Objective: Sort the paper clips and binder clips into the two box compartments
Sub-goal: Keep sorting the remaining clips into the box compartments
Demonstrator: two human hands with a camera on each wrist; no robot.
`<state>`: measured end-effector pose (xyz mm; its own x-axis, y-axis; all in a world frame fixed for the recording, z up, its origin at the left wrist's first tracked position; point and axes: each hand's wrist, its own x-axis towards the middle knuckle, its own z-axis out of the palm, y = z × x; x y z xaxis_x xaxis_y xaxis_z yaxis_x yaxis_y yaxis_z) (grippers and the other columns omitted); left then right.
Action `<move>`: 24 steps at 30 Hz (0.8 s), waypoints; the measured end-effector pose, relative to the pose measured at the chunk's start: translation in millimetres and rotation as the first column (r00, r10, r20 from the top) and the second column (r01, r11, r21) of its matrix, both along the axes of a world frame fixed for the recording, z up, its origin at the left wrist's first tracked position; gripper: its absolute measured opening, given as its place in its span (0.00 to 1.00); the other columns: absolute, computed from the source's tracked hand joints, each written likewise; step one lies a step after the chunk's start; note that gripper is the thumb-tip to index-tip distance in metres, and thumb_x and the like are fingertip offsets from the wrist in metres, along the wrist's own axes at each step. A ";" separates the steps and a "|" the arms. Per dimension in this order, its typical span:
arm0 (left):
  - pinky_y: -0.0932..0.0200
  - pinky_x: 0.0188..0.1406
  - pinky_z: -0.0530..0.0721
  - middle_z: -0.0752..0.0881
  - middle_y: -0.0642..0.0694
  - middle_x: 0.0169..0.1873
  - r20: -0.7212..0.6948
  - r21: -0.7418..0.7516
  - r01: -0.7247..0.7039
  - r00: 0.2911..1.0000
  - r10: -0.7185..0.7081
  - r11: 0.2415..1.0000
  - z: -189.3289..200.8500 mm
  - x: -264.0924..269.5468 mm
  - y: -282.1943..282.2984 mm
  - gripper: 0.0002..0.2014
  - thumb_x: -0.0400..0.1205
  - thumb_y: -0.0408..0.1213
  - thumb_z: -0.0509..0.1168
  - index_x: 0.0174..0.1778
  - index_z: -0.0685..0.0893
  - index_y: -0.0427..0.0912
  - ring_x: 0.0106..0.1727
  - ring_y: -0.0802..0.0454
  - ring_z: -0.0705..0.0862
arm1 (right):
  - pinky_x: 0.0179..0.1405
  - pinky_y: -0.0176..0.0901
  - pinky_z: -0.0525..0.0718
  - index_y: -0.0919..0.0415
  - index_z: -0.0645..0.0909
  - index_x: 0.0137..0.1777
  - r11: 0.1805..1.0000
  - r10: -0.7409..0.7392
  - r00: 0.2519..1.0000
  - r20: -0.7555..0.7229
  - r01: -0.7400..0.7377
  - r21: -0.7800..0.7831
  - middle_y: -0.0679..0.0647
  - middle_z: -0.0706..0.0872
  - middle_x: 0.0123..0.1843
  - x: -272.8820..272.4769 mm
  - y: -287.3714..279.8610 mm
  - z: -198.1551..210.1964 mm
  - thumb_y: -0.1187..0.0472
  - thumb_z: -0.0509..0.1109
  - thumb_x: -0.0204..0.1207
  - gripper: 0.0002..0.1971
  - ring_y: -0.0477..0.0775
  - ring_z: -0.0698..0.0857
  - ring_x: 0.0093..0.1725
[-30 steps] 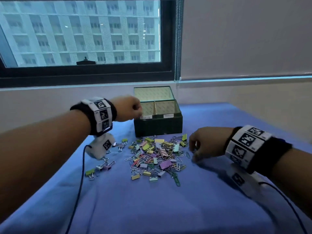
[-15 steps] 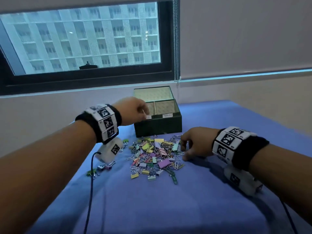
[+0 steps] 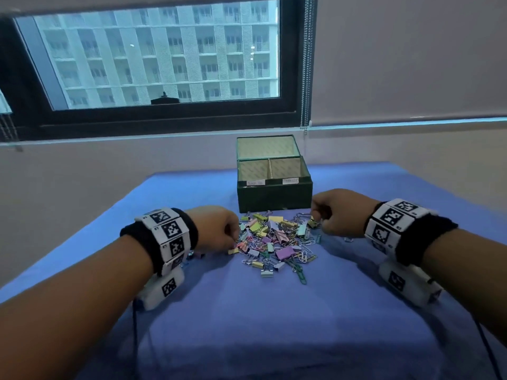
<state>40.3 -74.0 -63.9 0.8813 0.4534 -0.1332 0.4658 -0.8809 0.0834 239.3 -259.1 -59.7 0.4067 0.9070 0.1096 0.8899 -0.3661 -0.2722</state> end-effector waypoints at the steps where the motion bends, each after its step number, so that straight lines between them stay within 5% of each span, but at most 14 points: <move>1: 0.57 0.35 0.87 0.87 0.53 0.42 0.002 0.025 0.008 1.000 -0.008 1.000 -1.4 2.5 -0.3 0.06 0.79 0.47 0.68 0.49 0.85 0.52 0.35 0.53 0.86 | 0.30 0.35 0.74 0.54 0.79 0.38 1.000 -0.002 1.000 0.005 0.003 -0.005 0.46 0.82 0.35 0.5 0.4 -0.2 0.70 0.66 0.68 0.09 0.43 0.76 0.31; 4: 0.62 0.37 0.79 0.86 0.56 0.44 0.009 0.037 0.046 0.999 -0.046 0.998 -3.1 3.6 -0.4 0.14 0.76 0.56 0.70 0.51 0.85 0.53 0.37 0.60 0.82 | 0.34 0.39 0.78 0.55 0.81 0.40 0.997 -0.013 0.999 0.039 0.016 -0.072 0.51 0.87 0.43 0.9 3.2 -3.6 0.65 0.69 0.70 0.03 0.46 0.79 0.34; 7: 0.72 0.26 0.72 0.84 0.58 0.39 0.020 0.046 0.081 0.996 -0.082 0.996 -3.5 1.8 -0.2 0.08 0.77 0.46 0.72 0.51 0.86 0.52 0.27 0.69 0.78 | 0.47 0.45 0.83 0.53 0.83 0.44 0.979 0.004 0.999 0.045 0.005 -0.201 0.48 0.88 0.46 1.6 6.7 -9.8 0.52 0.78 0.69 0.09 0.50 0.85 0.43; 9: 0.70 0.28 0.75 0.86 0.55 0.38 0.041 0.059 0.083 0.995 -0.086 0.995 -2.5 1.9 -1.2 0.05 0.77 0.42 0.70 0.47 0.87 0.49 0.28 0.66 0.81 | 0.51 0.44 0.83 0.50 0.85 0.48 0.973 0.027 1.000 0.011 -0.024 -0.228 0.45 0.89 0.47 2.3 8.2 -11.0 0.51 0.79 0.69 0.10 0.48 0.86 0.45; 11: 0.63 0.38 0.81 0.88 0.51 0.39 0.085 0.085 0.069 0.993 -0.077 0.994 -1.6 1.2 -0.5 0.05 0.77 0.41 0.68 0.44 0.87 0.45 0.39 0.53 0.85 | 0.51 0.43 0.84 0.50 0.86 0.46 0.975 0.050 0.999 -0.006 -0.050 -0.216 0.44 0.90 0.46 1.5 8.6 -10.3 0.56 0.78 0.70 0.07 0.45 0.86 0.42; 15: 0.60 0.43 0.82 0.88 0.52 0.40 0.224 0.131 0.011 0.974 -0.040 0.991 0.4 -0.8 6.9 0.05 0.77 0.39 0.65 0.41 0.87 0.46 0.44 0.51 0.85 | 0.45 0.43 0.86 0.53 0.84 0.41 0.982 0.035 0.999 0.010 -0.033 -0.186 0.45 0.89 0.41 -0.1 8.5 -9.7 0.67 0.71 0.67 0.08 0.45 0.84 0.36; 20: 0.61 0.39 0.81 0.84 0.56 0.36 0.349 0.087 -0.050 0.937 0.017 0.995 6.6 -2.0 9.4 0.05 0.74 0.35 0.67 0.35 0.81 0.50 0.41 0.55 0.82 | 0.31 0.35 0.72 0.52 0.81 0.45 0.996 0.024 0.999 0.027 -0.021 -0.091 0.44 0.81 0.35 1.0 8.2 -7.3 0.70 0.65 0.69 0.12 0.42 0.77 0.32; 24: 0.59 0.37 0.84 0.84 0.55 0.34 0.321 -0.035 0.040 0.947 -0.027 0.999 3.9 -4.5 3.2 0.16 0.77 0.31 0.63 0.48 0.82 0.61 0.33 0.56 0.82 | 0.28 0.36 0.68 0.55 0.77 0.37 0.997 -0.010 0.996 0.092 0.017 -0.075 0.46 0.75 0.30 1.0 8.9 -5.6 0.67 0.63 0.77 0.09 0.47 0.73 0.30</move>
<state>35.8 -70.8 -60.0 0.8952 0.4227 0.1412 0.3786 -0.8884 0.2594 240.3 -250.2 -65.4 0.4099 0.9088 0.0782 0.9049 -0.3943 -0.1605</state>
